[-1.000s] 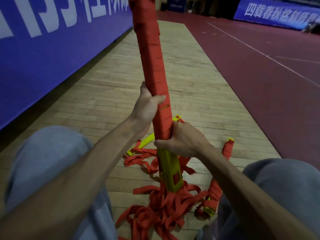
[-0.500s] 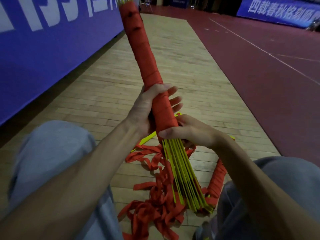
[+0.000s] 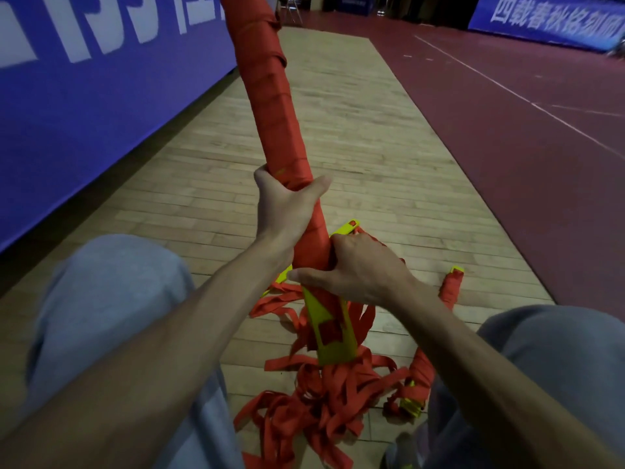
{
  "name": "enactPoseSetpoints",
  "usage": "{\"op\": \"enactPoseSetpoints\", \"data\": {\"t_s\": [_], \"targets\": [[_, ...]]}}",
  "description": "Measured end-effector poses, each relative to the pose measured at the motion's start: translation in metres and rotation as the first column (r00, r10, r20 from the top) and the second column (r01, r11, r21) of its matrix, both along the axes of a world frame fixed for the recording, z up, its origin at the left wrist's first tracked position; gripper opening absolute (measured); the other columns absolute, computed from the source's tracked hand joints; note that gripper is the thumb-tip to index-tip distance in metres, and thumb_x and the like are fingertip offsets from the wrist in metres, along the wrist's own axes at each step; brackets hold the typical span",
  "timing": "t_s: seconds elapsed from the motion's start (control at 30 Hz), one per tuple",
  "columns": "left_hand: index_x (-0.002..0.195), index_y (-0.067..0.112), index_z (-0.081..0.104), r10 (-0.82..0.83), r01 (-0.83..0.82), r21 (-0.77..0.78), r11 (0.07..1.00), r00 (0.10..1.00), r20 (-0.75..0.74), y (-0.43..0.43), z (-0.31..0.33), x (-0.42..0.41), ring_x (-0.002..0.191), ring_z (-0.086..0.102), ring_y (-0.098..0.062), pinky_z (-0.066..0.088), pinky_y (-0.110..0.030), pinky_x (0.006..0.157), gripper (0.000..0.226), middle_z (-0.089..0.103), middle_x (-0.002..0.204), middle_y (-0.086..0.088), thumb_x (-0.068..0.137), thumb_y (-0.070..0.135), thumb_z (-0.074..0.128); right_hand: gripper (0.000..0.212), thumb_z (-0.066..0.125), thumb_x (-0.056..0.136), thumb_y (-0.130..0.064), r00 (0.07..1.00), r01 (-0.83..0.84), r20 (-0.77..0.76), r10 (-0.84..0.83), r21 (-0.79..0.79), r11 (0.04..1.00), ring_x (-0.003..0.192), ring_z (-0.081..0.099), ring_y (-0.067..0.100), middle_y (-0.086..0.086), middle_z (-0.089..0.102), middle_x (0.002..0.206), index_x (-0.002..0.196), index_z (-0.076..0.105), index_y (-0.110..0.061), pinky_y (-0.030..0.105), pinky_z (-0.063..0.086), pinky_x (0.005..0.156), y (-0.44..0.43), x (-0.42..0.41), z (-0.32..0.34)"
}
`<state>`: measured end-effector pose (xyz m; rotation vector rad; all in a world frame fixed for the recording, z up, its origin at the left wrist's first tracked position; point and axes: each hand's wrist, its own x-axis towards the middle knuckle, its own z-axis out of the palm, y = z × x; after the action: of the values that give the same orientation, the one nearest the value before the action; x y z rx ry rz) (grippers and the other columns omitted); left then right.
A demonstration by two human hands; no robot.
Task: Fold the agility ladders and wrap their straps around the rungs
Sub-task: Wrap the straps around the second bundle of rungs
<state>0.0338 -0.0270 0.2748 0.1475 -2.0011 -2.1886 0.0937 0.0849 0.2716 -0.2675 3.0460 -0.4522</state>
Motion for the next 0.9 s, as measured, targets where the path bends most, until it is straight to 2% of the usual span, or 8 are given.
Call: {"op": "enactPoseSetpoints", "data": {"t_s": [0.17,0.23,0.33,0.5,0.6,0.7,0.8,0.9], "targets": [[0.117,0.015,0.047,-0.147,0.136,0.176,0.975,0.988,0.053,0.001,0.002,0.000,0.092,0.067,-0.027,0.057,-0.043,0.080,0.051,0.063,0.096,-0.005,0.071,0.019,0.070,0.044,0.065,0.074,-0.061,0.985,0.164,-0.047,-0.168,-0.073,0.984,0.065,0.057,0.021,-0.004,0.053,0.067,0.071,0.047,-0.021,0.029,0.039,0.057,0.002,-0.002,-0.007],[0.119,0.010,0.053,-0.194,0.190,0.207,0.960,0.981,0.000,-0.001,0.006,0.000,0.092,0.068,-0.024,0.057,-0.041,0.081,0.059,0.066,0.098,-0.005,0.063,0.016,0.071,0.038,0.067,0.073,-0.055,0.981,0.177,-0.041,-0.190,-0.219,0.959,0.063,0.061,0.018,-0.002,0.061,0.068,0.078,0.055,-0.019,0.029,0.045,0.056,0.006,-0.003,-0.004],[0.105,0.005,0.062,-0.221,0.243,0.319,0.916,0.970,-0.105,-0.006,0.015,0.001,0.077,0.066,-0.015,0.055,-0.032,0.073,0.034,0.066,0.084,-0.002,0.074,0.006,0.076,0.032,0.069,0.077,-0.046,0.980,0.072,-0.148,-0.134,-0.366,0.928,0.063,0.065,0.018,-0.001,0.067,0.072,0.088,0.059,-0.017,0.030,0.050,0.056,0.010,-0.003,0.003],[0.094,0.013,0.068,-0.334,0.387,0.441,0.810,0.922,-0.195,-0.010,0.032,0.010,0.067,0.060,-0.011,0.053,-0.027,0.066,0.020,0.063,0.075,0.002,0.074,0.018,0.072,0.032,0.067,0.065,-0.043,0.994,-0.099,-0.043,0.099,-0.735,0.671,0.061,0.068,0.011,-0.002,0.073,0.071,0.085,0.065,-0.018,0.027,0.054,0.058,0.007,0.003,0.017],[0.100,0.013,0.065,-0.449,0.509,0.517,0.688,0.859,-0.247,-0.009,0.036,0.016,0.084,0.068,-0.022,0.056,-0.034,0.085,0.020,0.065,0.091,-0.007,0.080,0.014,0.061,0.009,0.063,0.075,-0.024,0.978,-0.125,0.001,0.210,-0.799,0.588,0.057,0.065,0.002,-0.010,0.069,0.062,0.081,0.062,-0.017,0.015,0.048,0.055,0.003,0.006,0.022],[0.081,0.008,0.067,-0.476,0.496,0.562,0.662,0.857,-0.196,-0.011,0.036,0.014,0.076,0.071,-0.025,0.058,-0.036,0.079,0.019,0.067,0.086,-0.009,0.087,0.002,0.050,0.013,0.064,0.078,-0.032,0.979,-0.072,0.066,0.191,-0.771,0.633,0.058,0.067,0.006,-0.007,0.070,0.062,0.079,0.064,-0.019,0.018,0.050,0.057,0.004,0.004,0.027],[0.093,0.001,0.057,-0.469,0.430,0.529,0.732,0.880,-0.066,-0.013,0.034,0.009,0.056,0.061,-0.021,0.054,-0.029,0.055,0.011,0.060,0.074,-0.012,0.084,0.005,0.053,0.025,0.068,0.088,-0.043,0.978,-0.047,0.121,0.171,-0.668,0.742,0.065,0.071,0.012,0.000,0.074,0.072,0.082,0.069,-0.019,0.027,0.056,0.063,0.009,-0.001,0.029],[0.094,0.000,0.054,-0.392,0.352,0.465,0.812,0.920,-0.012,-0.011,0.030,0.007,0.052,0.058,-0.022,0.051,-0.028,0.049,0.012,0.056,0.070,-0.012,0.082,0.000,0.055,0.050,0.059,0.076,-0.062,0.967,-0.039,0.192,0.171,-0.549,0.835,0.050,0.062,0.007,-0.004,0.066,0.059,0.079,0.068,-0.013,0.020,0.047,0.049,0.014,-0.004,0.030]]}}
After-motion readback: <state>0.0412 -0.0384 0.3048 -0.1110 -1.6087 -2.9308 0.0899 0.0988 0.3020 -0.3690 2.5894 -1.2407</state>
